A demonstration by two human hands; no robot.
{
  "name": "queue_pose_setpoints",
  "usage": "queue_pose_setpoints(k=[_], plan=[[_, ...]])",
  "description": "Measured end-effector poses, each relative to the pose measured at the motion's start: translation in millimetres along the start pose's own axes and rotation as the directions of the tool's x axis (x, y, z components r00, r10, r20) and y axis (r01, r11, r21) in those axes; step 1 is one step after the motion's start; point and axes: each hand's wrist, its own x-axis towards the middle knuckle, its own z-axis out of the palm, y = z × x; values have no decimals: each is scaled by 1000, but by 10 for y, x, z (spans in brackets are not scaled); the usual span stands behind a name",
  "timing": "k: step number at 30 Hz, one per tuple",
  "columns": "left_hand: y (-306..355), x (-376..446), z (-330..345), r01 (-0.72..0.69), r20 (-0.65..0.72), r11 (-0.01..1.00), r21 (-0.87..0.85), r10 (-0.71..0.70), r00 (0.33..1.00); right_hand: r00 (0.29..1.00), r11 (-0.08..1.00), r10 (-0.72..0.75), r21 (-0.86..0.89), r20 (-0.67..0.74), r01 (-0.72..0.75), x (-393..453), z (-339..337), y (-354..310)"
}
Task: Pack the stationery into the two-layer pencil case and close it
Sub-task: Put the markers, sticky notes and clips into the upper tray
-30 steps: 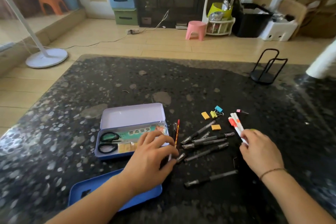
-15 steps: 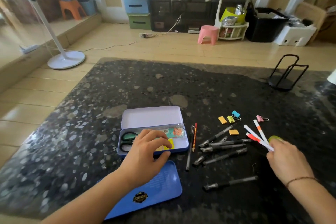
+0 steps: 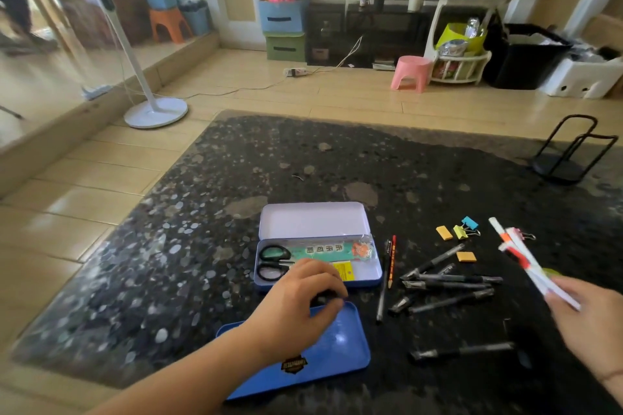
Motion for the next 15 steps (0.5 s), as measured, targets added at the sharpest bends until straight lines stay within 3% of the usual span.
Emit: queue_pose_setpoints(k=[2,3,5,6,8,10,15], plan=[[65,32,21,134,-40,982,-133,-140,989,994,978,-101,187,43,92,-212,-51,-388],[123,63,40,228,-18,942,-247,-240,971,976,925,-158,369,148,94,-356,-33,-655],[249,156,79,382,117,760,-525,-380,917,859,726,-276,679,430,-107,-652,82,-1198],[290,197,99,408,162,657,-634,-404,900,779,637,-335,737,530,-228,-773,164,-1417],[325,232,86,392,175,470,-790,-441,880,653,569,-425,747,626,-345,-931,317,-1712],[305,223,15,367,168,344,-864,-491,855,597,570,-474,743,647,-352,-985,416,-1863],[96,186,-121,379,180,246,-892,-575,798,621,610,-562,781,546,-135,-973,529,-2034]])
